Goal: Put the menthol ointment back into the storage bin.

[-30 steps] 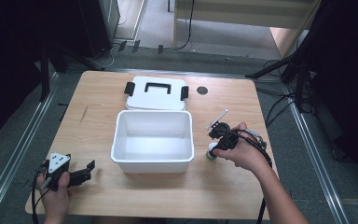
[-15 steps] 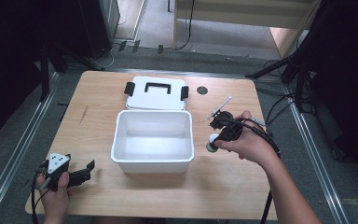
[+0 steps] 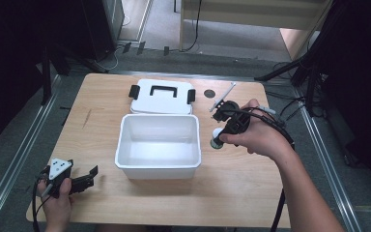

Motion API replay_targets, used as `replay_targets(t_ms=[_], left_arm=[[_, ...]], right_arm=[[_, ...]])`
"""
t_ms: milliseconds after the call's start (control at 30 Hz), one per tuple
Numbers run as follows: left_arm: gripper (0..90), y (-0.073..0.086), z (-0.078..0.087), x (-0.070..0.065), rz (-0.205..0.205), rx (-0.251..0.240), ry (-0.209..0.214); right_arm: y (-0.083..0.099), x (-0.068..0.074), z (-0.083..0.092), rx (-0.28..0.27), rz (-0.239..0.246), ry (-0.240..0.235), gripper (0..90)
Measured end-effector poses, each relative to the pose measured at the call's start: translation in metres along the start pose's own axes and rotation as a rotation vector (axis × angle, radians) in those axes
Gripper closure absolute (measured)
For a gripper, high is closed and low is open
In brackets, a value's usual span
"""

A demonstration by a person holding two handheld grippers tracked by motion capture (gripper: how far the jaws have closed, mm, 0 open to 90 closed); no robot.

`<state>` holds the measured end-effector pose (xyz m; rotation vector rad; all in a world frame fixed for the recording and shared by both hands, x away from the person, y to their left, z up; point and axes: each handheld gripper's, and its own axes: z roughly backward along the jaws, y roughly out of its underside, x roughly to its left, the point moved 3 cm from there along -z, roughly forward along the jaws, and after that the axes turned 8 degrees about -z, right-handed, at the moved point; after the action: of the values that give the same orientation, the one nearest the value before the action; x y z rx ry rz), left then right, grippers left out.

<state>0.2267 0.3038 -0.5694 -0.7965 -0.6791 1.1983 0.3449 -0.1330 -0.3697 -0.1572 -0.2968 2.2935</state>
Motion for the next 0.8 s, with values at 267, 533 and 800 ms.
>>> replay_targets(t_ms=[267,533,800], left_arm=[[7.5,0.0,0.0,0.0,0.005,-0.001,0.003],[7.5,0.0,0.0,0.001,0.011,-0.005,0.006],[7.5,0.0,0.0,0.001,0.014,-0.005,0.009]], right_arm=[[-0.022,0.02,0.017,-0.026,0.06,-0.004,51.7],[-0.039,0.04,0.007,-0.011,0.11,-0.024,51.7],[-0.048,0.052,-0.014,0.006,0.149,-0.056,51.7]])
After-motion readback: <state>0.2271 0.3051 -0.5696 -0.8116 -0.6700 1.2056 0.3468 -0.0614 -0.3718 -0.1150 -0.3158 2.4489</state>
